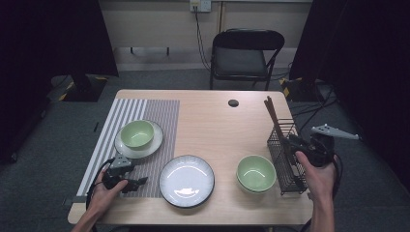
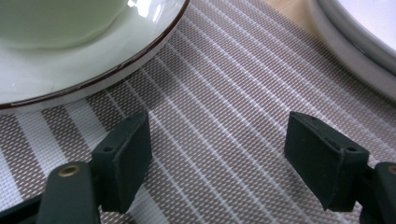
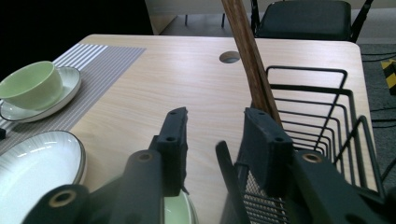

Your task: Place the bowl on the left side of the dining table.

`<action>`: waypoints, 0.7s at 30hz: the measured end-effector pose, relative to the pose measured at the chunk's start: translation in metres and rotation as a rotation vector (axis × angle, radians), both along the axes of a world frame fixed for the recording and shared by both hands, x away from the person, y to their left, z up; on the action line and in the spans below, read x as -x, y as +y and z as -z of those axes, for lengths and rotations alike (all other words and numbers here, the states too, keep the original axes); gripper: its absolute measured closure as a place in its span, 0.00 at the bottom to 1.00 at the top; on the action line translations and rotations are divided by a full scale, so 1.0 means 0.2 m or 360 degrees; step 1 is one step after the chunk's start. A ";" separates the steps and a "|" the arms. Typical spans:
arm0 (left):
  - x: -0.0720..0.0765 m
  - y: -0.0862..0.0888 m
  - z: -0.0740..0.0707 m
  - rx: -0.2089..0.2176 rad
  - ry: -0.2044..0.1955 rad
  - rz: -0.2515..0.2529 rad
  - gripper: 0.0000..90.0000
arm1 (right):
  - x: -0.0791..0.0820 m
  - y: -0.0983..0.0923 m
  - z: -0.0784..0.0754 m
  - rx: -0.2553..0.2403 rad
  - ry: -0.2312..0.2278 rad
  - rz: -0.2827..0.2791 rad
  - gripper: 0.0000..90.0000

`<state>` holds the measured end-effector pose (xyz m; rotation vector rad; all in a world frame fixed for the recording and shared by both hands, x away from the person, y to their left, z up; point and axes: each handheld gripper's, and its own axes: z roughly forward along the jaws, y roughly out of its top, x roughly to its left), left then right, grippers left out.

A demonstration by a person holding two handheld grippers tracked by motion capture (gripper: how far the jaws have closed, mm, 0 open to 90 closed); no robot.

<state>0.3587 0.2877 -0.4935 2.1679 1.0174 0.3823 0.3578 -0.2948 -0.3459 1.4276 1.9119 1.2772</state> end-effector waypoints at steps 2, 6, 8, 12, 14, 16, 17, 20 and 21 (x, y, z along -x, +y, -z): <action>0.00 0.00 0.01 -0.0015 -0.0015 0.0000 0.24 | 0.00 -0.01 0.01 0.0007 0.0017 -0.0003 0.73; 0.01 -0.02 0.03 -0.0012 -0.0071 -0.0006 0.17 | 0.00 -0.01 0.02 0.0023 0.0032 -0.0008 0.76; 0.01 -0.01 0.04 -0.0006 -0.0093 0.0012 0.16 | -0.02 0.00 0.02 0.0042 0.0041 -0.0022 0.78; 0.01 -0.01 0.04 -0.0005 -0.0094 0.0013 0.15 | -0.04 0.03 0.04 0.0076 0.0060 -0.0029 0.81; 0.01 -0.01 0.04 -0.0006 -0.0092 0.0014 0.15 | -0.04 0.03 0.04 0.0077 0.0057 -0.0030 0.82; 0.01 -0.01 0.04 -0.0011 -0.0095 0.0016 0.15 | -0.04 0.04 0.04 0.0085 0.0072 -0.0026 0.83; 0.01 -0.01 0.04 -0.0010 -0.0095 0.0017 0.15 | -0.05 0.04 0.04 0.0090 0.0074 -0.0027 0.83; 0.01 -0.01 0.04 0.0001 -0.0097 0.0012 0.15 | -0.05 0.04 0.05 0.0093 0.0080 -0.0022 0.85; 0.01 -0.01 0.04 -0.0010 -0.0096 0.0019 0.15 | -0.05 0.04 0.05 0.0094 0.0088 -0.0013 0.86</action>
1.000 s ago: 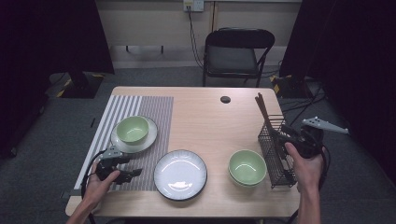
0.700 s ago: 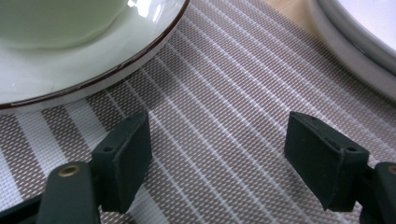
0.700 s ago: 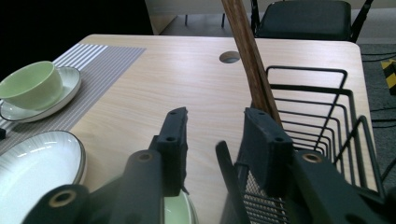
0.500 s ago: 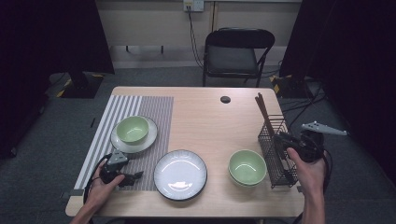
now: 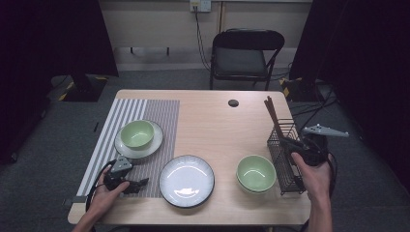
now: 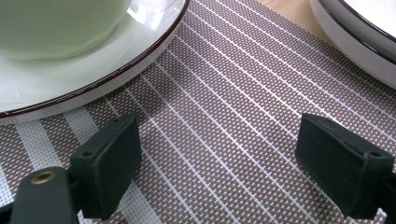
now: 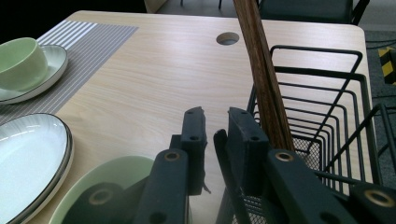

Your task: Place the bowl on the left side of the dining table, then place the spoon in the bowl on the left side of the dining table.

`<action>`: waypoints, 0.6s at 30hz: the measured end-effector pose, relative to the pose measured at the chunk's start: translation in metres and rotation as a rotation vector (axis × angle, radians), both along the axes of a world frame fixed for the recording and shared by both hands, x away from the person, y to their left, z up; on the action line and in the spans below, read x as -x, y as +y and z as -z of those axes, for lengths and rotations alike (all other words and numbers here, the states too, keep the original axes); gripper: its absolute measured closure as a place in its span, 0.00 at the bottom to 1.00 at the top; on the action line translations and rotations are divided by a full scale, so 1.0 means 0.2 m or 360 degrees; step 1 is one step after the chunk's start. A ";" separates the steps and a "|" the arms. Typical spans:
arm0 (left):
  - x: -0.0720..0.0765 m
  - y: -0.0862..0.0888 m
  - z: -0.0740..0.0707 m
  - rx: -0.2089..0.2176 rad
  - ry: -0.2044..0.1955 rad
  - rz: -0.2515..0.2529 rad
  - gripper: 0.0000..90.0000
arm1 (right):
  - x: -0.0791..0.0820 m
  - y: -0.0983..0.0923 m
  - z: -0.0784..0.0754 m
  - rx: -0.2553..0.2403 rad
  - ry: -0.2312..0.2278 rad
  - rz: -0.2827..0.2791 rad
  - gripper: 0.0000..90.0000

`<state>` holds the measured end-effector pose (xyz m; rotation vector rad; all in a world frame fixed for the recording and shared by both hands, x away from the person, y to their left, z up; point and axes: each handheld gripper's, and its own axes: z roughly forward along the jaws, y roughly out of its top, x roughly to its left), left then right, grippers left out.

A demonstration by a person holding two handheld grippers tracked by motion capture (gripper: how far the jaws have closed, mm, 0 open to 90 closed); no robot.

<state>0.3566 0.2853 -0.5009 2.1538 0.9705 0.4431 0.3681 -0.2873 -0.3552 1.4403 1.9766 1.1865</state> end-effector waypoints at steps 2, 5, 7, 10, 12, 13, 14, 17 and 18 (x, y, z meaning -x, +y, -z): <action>0.00 0.00 0.00 -0.0001 0.0000 0.0000 0.15 | -0.01 0.00 0.00 0.0002 0.0016 0.0010 0.86; 0.00 0.00 0.00 0.0011 0.0003 0.0002 0.15 | -0.01 0.00 0.00 0.0010 0.0020 0.0017 0.86; 0.00 0.00 0.00 0.0008 0.0006 0.0014 0.15 | -0.01 -0.01 0.00 0.0014 0.0024 0.0020 0.87; 0.00 0.00 0.00 0.0009 0.0005 0.0018 0.15 | -0.02 0.00 0.00 0.0037 0.0039 0.0016 0.89; 0.00 0.00 0.00 0.0010 0.0005 0.0019 0.15 | -0.02 0.01 0.00 0.0048 0.0033 0.0021 0.91; 0.00 0.00 0.00 0.0016 0.0004 0.0015 0.15 | -0.01 0.01 0.00 0.0047 0.0032 0.0021 0.91; -0.01 0.00 0.00 0.0016 0.0000 0.0014 0.15 | -0.01 0.01 0.00 0.0047 0.0031 0.0017 0.92; -0.01 0.00 0.00 0.0013 0.0000 0.0017 0.15 | -0.01 0.01 0.00 0.0033 0.0019 0.0016 0.92; -0.01 0.00 0.00 0.0013 0.0000 0.0018 0.15 | -0.01 0.00 0.00 0.0034 0.0018 0.0012 0.92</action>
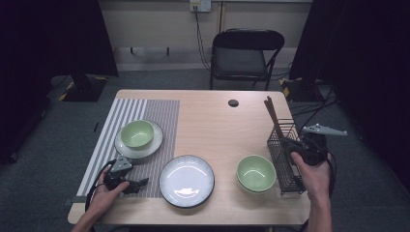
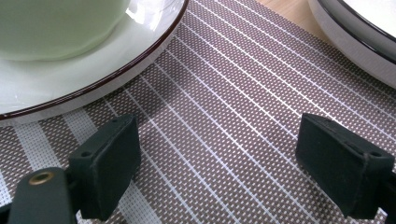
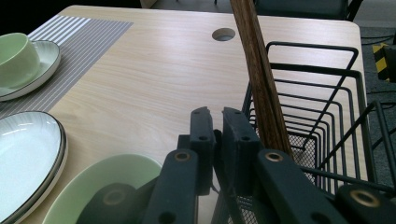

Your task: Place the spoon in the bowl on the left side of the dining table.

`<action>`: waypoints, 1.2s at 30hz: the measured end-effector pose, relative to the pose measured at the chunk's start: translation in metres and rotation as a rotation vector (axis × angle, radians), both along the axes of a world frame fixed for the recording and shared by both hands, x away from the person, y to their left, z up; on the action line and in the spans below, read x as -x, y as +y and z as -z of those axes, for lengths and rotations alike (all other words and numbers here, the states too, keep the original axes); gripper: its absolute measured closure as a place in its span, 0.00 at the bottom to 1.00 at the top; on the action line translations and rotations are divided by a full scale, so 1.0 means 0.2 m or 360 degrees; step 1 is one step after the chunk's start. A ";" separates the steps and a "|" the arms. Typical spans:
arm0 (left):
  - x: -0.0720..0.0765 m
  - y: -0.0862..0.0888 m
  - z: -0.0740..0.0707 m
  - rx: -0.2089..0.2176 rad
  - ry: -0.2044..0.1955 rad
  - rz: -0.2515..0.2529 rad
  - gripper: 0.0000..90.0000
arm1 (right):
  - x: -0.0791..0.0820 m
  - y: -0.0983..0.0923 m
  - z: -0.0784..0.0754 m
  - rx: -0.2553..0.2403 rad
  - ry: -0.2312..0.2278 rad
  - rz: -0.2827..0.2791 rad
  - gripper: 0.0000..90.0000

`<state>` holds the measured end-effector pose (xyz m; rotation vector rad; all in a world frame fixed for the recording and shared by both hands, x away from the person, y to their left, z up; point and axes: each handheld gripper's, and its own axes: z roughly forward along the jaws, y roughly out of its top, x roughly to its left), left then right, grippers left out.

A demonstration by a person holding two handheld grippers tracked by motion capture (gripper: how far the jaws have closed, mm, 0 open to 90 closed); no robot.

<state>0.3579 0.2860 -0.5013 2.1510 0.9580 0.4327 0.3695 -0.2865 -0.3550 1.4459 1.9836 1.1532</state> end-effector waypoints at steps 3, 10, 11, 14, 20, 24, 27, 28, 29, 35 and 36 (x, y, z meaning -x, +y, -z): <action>0.00 0.00 0.00 0.0000 -0.0003 -0.0005 0.15 | 0.01 0.00 -0.01 -0.0007 -0.0006 0.0000 0.92; 0.00 0.00 0.00 0.0004 0.0001 0.0001 0.15 | 0.03 -0.02 -0.03 -0.0056 -0.0044 -0.0025 0.93; 0.00 0.00 0.00 -0.0003 0.0005 0.0005 0.15 | 0.04 -0.02 -0.03 -0.0054 -0.0044 -0.0025 0.93; 0.00 0.00 0.00 -0.0007 0.0001 0.0011 0.14 | 0.05 -0.02 -0.02 -0.0057 -0.0035 -0.0054 0.93; -0.01 0.00 0.00 -0.0004 0.0002 0.0014 0.14 | 0.06 0.00 -0.02 -0.0054 -0.0028 -0.0096 0.93; -0.01 0.00 0.00 0.0002 -0.0002 0.0015 0.14 | 0.07 0.00 -0.01 -0.0069 -0.0023 -0.0117 0.86; -0.01 0.00 0.00 0.0008 0.0002 0.0010 0.14 | 0.07 0.00 0.00 -0.0071 -0.0019 -0.0118 0.86; -0.01 0.00 0.00 0.0007 0.0001 0.0010 0.14 | 0.07 0.00 0.01 -0.0065 -0.0012 -0.0113 0.86; -0.01 0.00 0.00 0.0008 0.0002 0.0010 0.14 | 0.07 0.00 0.01 -0.0056 -0.0008 -0.0120 0.86; -0.01 0.00 0.00 0.0007 0.0001 0.0011 0.14 | 0.10 -0.01 0.02 -0.0041 -0.0001 -0.0119 0.85; -0.01 0.00 0.00 0.0007 0.0002 0.0011 0.14 | 0.11 -0.01 0.02 -0.0043 0.0001 -0.0119 0.85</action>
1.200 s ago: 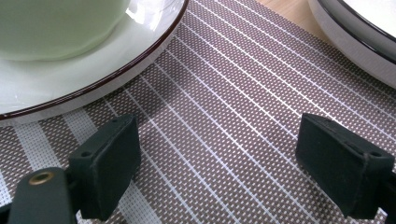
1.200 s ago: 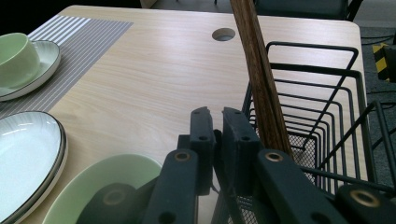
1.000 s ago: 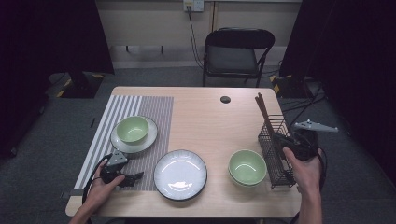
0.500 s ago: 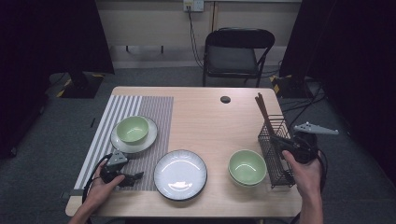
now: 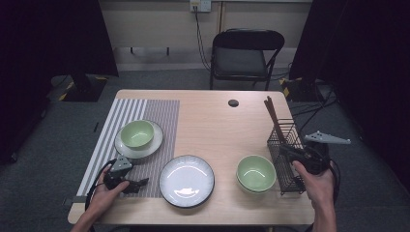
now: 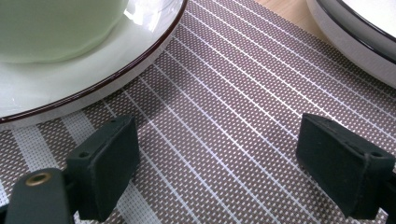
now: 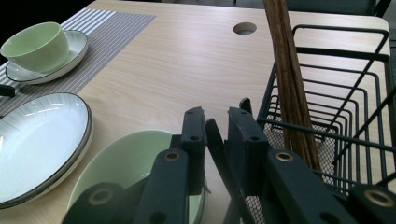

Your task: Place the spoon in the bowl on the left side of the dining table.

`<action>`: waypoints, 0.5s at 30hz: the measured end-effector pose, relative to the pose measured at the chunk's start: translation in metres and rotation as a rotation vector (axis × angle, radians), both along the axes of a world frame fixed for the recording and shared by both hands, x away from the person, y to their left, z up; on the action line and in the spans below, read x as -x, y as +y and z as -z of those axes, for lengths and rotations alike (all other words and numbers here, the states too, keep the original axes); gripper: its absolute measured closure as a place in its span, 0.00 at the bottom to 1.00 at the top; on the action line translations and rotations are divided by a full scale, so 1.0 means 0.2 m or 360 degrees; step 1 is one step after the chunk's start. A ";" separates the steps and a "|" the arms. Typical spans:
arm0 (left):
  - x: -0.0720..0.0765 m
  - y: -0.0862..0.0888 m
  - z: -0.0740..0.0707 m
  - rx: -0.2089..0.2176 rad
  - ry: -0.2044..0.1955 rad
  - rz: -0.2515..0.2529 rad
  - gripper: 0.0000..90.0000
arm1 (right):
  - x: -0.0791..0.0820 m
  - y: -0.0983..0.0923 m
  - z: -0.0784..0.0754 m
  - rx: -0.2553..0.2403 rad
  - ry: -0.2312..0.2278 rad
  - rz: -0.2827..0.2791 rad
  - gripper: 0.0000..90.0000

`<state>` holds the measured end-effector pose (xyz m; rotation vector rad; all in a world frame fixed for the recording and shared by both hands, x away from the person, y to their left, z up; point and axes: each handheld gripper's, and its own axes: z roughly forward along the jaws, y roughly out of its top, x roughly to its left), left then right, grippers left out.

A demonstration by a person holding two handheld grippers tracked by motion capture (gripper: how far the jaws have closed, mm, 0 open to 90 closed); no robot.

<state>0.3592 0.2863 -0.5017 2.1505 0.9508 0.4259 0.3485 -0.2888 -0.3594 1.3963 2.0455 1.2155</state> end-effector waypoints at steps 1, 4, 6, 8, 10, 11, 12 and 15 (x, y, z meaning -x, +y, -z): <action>0.00 0.00 0.00 -0.0001 0.0000 -0.0001 0.14 | 0.00 0.00 0.00 0.0005 0.0008 -0.0004 0.84; 0.00 0.00 0.00 -0.0002 -0.0002 0.0000 0.14 | 0.00 0.00 0.01 0.0021 0.0018 -0.0021 0.82; 0.00 0.00 0.00 -0.0003 -0.0001 0.0002 0.14 | 0.00 0.00 0.02 0.0027 0.0020 -0.0024 0.81; 0.00 0.00 0.00 0.0001 0.0003 0.0009 0.14 | 0.00 0.01 0.02 0.0048 0.0028 -0.0016 0.81; 0.00 0.00 0.00 -0.0002 0.0000 0.0004 0.14 | 0.00 0.01 0.03 0.0051 0.0033 -0.0017 0.81; 0.00 0.00 0.00 -0.0003 -0.0001 0.0005 0.14 | 0.00 0.01 0.03 0.0057 0.0036 -0.0016 0.81; 0.00 0.00 0.00 -0.0003 -0.0001 0.0005 0.14 | 0.00 0.01 0.03 0.0065 0.0040 -0.0016 0.81; 0.00 0.00 0.00 0.0002 0.0004 0.0009 0.14 | 0.01 0.01 0.04 0.0079 0.0045 -0.0012 0.83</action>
